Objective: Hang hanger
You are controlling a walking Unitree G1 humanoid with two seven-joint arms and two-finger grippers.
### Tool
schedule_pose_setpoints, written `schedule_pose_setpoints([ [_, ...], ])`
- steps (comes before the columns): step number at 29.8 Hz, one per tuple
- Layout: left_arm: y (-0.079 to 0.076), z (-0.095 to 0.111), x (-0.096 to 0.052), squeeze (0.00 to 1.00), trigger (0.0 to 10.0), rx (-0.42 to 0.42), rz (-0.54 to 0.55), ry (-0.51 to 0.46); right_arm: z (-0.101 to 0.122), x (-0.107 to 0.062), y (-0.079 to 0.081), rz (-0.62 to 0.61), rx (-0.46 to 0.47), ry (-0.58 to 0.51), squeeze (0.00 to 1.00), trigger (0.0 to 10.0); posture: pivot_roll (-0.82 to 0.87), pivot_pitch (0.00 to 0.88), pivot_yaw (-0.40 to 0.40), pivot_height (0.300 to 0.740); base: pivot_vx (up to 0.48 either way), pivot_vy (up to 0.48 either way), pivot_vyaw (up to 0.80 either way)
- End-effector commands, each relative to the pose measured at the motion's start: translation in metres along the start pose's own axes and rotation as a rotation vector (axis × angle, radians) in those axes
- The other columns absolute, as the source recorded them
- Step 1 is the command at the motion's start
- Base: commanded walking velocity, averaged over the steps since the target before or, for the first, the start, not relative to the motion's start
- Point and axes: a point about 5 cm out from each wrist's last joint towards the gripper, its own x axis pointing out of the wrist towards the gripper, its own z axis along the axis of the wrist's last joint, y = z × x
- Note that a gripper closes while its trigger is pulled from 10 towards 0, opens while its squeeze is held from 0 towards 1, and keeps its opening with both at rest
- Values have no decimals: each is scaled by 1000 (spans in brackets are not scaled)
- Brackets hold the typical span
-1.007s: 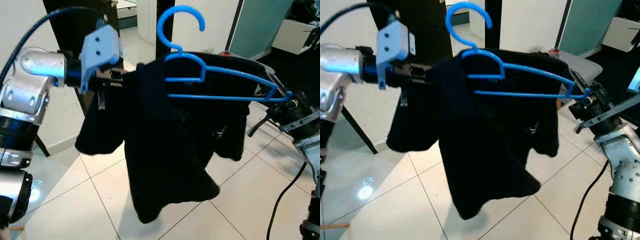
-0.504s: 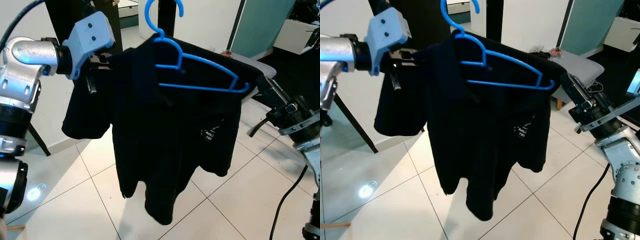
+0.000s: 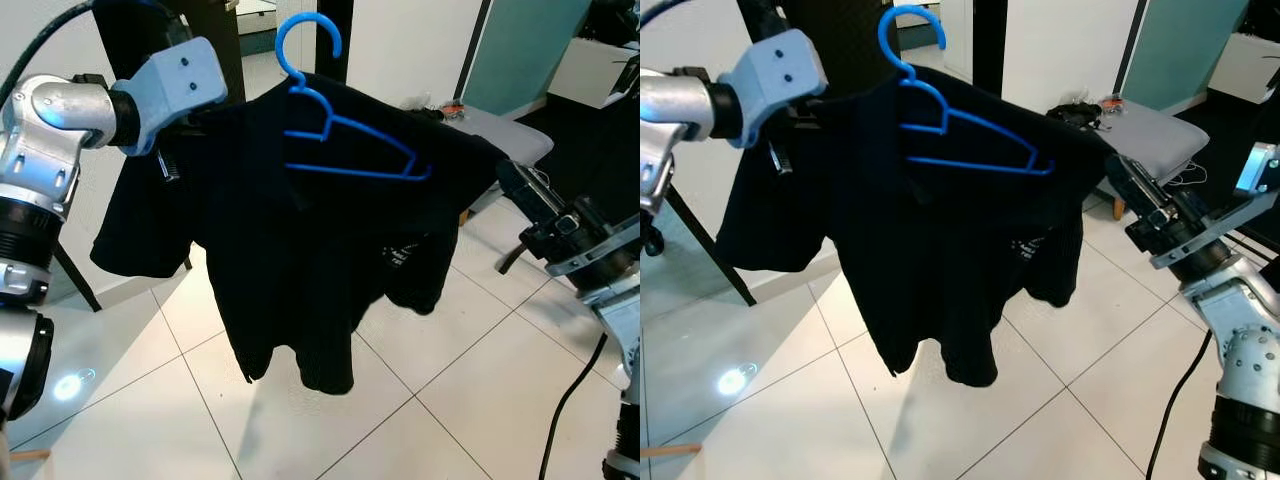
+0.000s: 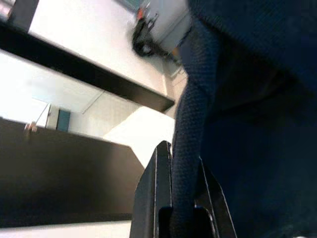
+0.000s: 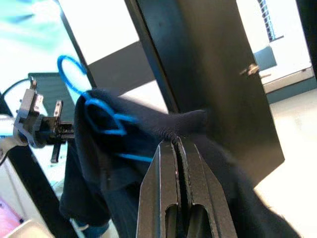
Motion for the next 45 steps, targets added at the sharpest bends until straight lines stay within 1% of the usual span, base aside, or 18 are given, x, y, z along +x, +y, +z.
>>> schedule_pose_setpoints([
  [1, -2, 2, 1, 0, 10000, -10, -2, -11, 1, 3, 6, 20, -20, 1, 0, 0, -3, 68, 8, 740, 0, 0, 0],
  [3, -16, 12, 16, 0, 10000, -100, -11, -90, -11, 14, 20, 83, -41, 74, 0, 0, -3, 68, 6, 740, 0, 0, 0],
  [9, -24, 9, 32, 0, 10000, -261, 59, -89, -19, 23, 41, 184, -58, 137, 0, 0, -10, 66, 7, 740, 0, 0, 0],
  [12, -33, 1, 39, 0, 10000, -346, 93, -59, -35, 15, 54, 286, -72, 270, 0, 0, -16, 66, 8, 740, 0, 0, 0],
  [15, -42, -7, 43, 0, 10000, -405, 107, -37, -54, 0, 54, 311, -92, 421, 0, 0, -19, 67, 6, 740, 0, 0, 0],
  [17, -42, -7, 43, 0, 10000, -405, 107, -37, -54, 0, 54, 311, -92, 421, 0, 0, -19, 67, 6, 740, 0, 0, 0],
  [19, -61, -24, 46, 0, 10000, -522, 146, 9, -74, -18, 33, 182, -125, 555, 0, 0, -25, 67, 4, 740, 0, 0, 0],
  [21, -64, -26, 47, 0, 10000, -540, 152, 14, -76, -20, 29, 144, -130, 563, 0, 0, -25, 67, 4, 740, 0, 0, 0],
  [22, -68, -29, 47, 0, 10000, -546, 155, 14, -77, -22, 20, 75, -134, 562, 0, 10000, -25, 67, 4, 740, 0, 0, 0],
  [23, -74, -32, 48, 0, 10000, -580, 165, 15, -78, -23, 9, -9, -132, 548, 1000, 10000, -30, 70, 3, 740, 0, 0, 0],
  [27, -93, -38, 50, 0, 10000, -607, 164, 10, -80, -27, -8, -143, -133, 515, 1000, 10000, -30, 71, 1, 740, 0, 0, 0],
  [28, -107, -40, 51, 0, 10000, -674, 173, -20, -81, -30, -18, -210, -130, 486, 1000, 10000, -29, 75, -4, 740, 0, 0, 0],
  [36, -131, -53, 42, 0, 10000, -707, 234, -44, -83, -54, -44, -424, -85, 394, 1000, 10000, -31, 83, -4, 740, 0, 0, 0],
  [38, -143, -59, 38, 0, 10000, -726, 244, -47, -87, -65, -52, -521, -55, 378, 906, 10000, -35, 88, -1, 740, 0, 0, 0],
  [39, -160, -67, 34, 0, 10000, -736, 249, -30, -95, -75, -59, -613, -33, 379, 0, 10000, -35, 88, -1, 740, 0, 0, 0],
  [40, -160, -67, 34, 0, 10000, -736, 249, -30, -95, -75, -59, -613, -33, 379, 0, 10000, -35, 88, -1, 740, 0, 0, 0],
  [42, -199, -89, 23, 0, 10000, -837, 279, 30, -117, -100, -68, -793, 27, 404, 0, 10000, -31, 87, -1, 740, 0, 0, -744],
  [45, -213, -96, 19, 0, 10000, -872, 285, 62, -126, -108, -70, -836, 38, 419, 0, 10000, -31, 87, -1, 740, 0, 0, -760],
])
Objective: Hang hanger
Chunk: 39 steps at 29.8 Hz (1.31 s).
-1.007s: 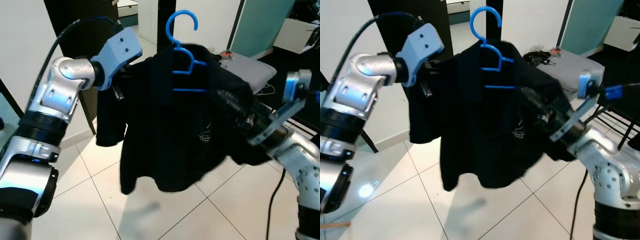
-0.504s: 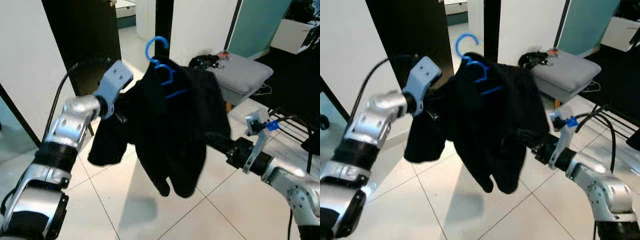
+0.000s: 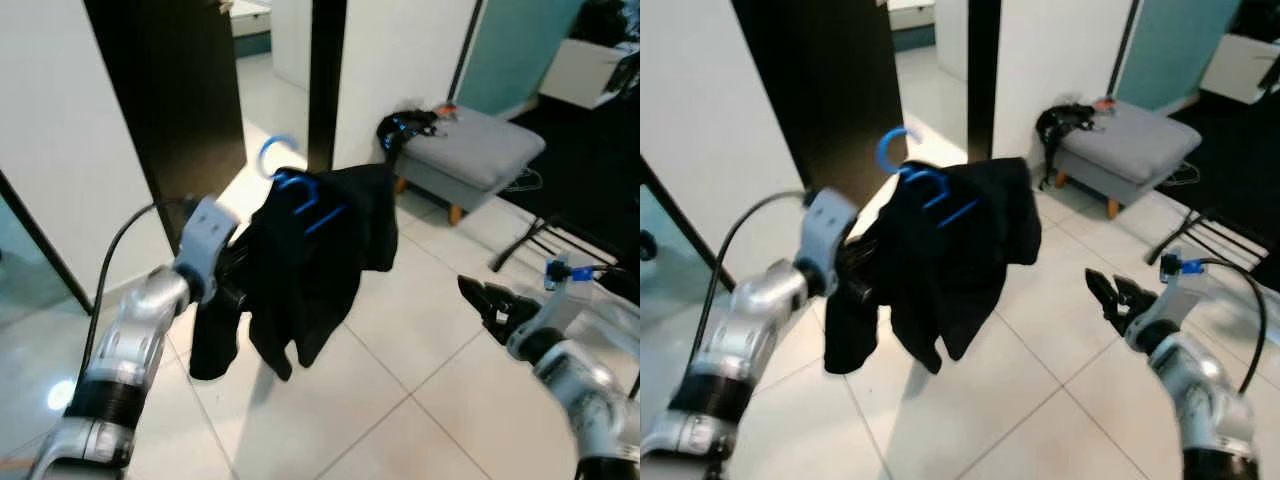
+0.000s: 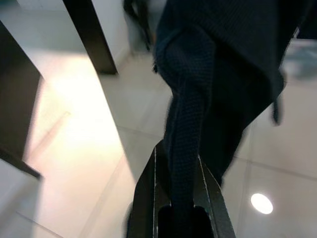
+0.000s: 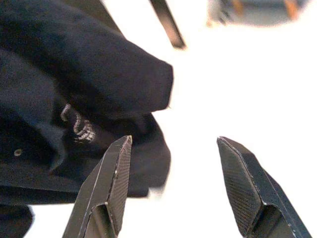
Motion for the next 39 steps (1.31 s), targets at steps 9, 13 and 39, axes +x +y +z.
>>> schedule_pose_setpoints([
  [9, -20, -90, -41, 0, 10000, -188, 104, 209, -90, -23, -26, -197, -46, 208, 0, 10000, -34, 85, -7, 740, 0, 0, -790],
  [13, -22, -96, -46, 0, 10000, -200, 115, 208, -100, -26, -27, -216, -61, 228, 0, 10000, -36, 84, -8, 740, 0, 0, -800],
  [39, -26, -112, -56, 0, 10000, -173, 108, 194, -130, -39, -42, -271, -85, 227, 0, 10000, -53, 96, -7, 740, 443, 0, -523],
])
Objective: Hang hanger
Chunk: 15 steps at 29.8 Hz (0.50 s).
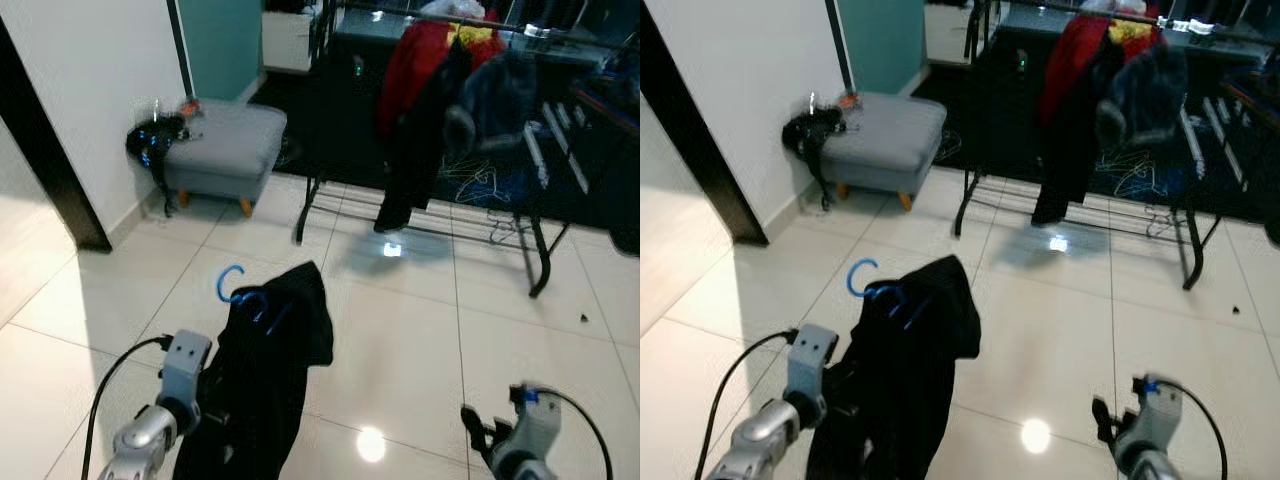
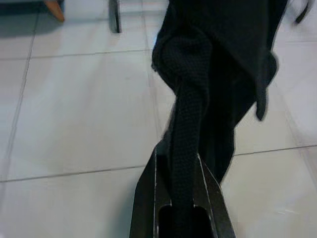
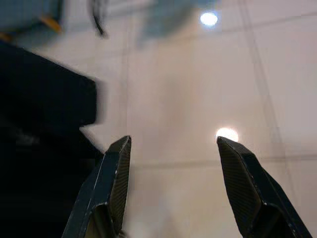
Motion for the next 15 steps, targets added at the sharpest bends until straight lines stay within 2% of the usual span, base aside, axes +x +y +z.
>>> schedule_pose_setpoints([
  [1, -2, 13, 7, 0, 10000, 6, -8, -61, -15, -10, -18, -55, -10, 57, 0, 10000, -53, 96, -7, 740, 480, 0, -800],
  [2, -2, 13, 7, 0, 10000, 6, -8, -61, -15, -10, -18, -55, -10, 57, 0, 10000, -53, 96, -7, 740, 480, 0, -800],
  [3, 5, 26, 10, 0, 10000, 25, 3, -101, -16, -10, -18, -53, -11, 59, 0, 10000, -51, 95, -6, 740, 480, 0, -800],
  [7, 9, 35, 12, 0, 10000, 39, 4, -130, -17, -9, -18, -53, -12, 62, 0, 10000, -49, 97, -6, 740, 480, 0, -800],
  [8, 12, 49, 16, 0, 10000, 63, 2, -167, -17, -9, -18, -51, -16, 65, 0, 10000, -43, 96, -3, 740, 480, 0, -800],
  [15, 11, 67, 24, 0, 10000, 63, 15, -216, -17, -8, -17, -39, -50, 51, 0, 10000, -47, 96, 3, 740, 480, 0, -800],
])
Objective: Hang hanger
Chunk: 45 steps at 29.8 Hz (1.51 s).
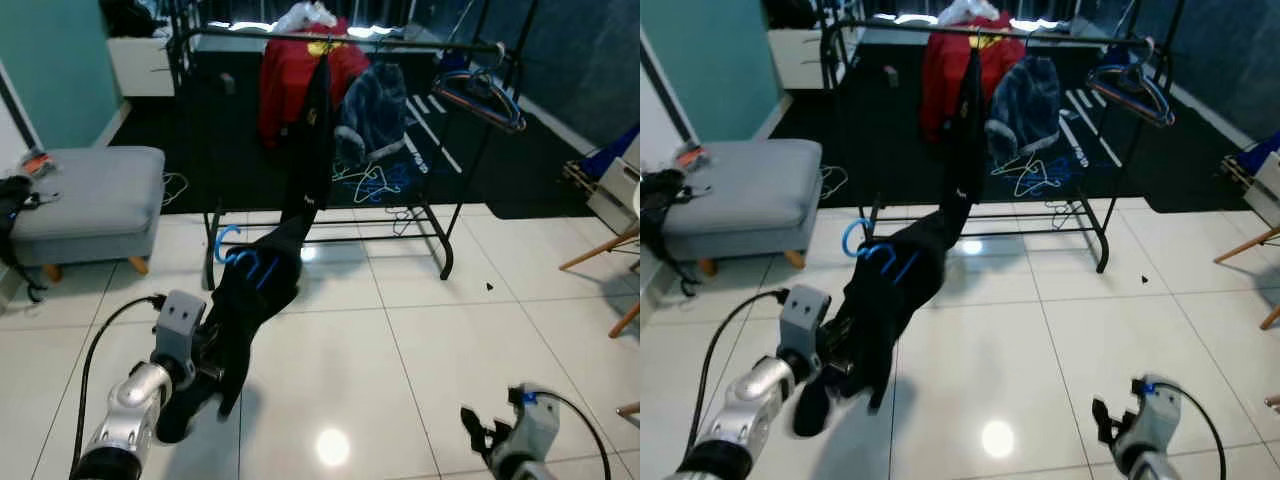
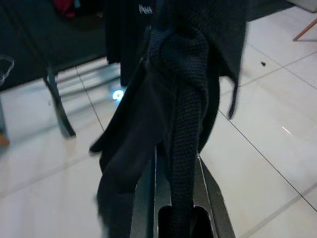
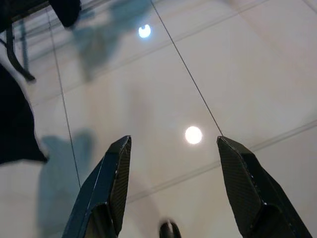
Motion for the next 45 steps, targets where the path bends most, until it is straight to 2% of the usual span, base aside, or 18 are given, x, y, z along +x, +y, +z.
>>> schedule_pose_setpoints([
  [1, 0, 8, 5, 0, 10000, -11, 15, -31, -12, -5, -2, -2, -14, 34, 0, 10000, -47, 96, 3, 740, 480, 0, -800],
  [7, 5, 14, 10, 0, 10000, -14, 82, -26, -11, -5, 0, 33, -64, 12, 0, 10000, -50, 96, -1, 740, 480, 0, 0],
  [12, 8, 38, 19, 0, 10000, 14, 134, -80, -12, -6, 3, 62, -77, 5, 0, 10000, -51, 95, -3, 740, 480, 0, 0],
  [15, 14, 53, 24, 0, 10000, 44, 199, -89, -13, -6, 3, 64, -81, 2, 0, 10000, -52, 91, -3, 740, 480, 0, 0],
  [20, 17, 64, 27, 0, 10000, 34, 231, -103, -13, -6, 3, 66, -84, 0, 0, 10000, -52, 91, -3, 740, 480, 0, 0],
  [25, 15, 73, 31, 0, 10000, 40, 231, -114, -13, -6, 4, 69, -87, -2, 0, 10000, -54, 88, -3, 740, 480, 0, 0],
  [30, 0, 94, 39, 0, 10000, 88, 191, -143, -15, -6, 4, 72, -85, -1, 0, 10000, -57, 80, -1, 740, 480, 0, 0],
  [42, 3, 101, 39, 0, 10000, 74, 255, -102, -16, -6, 1, 69, -92, 4, 0, 10000, -58, 89, -1, 740, 480, 0, 0],
  [45, 6, 99, 39, 0, 10000, 81, 293, -60, -17, -6, 1, 66, -89, 7, 0, 10000, -59, 91, 2, 740, 480, 0, 0],
])
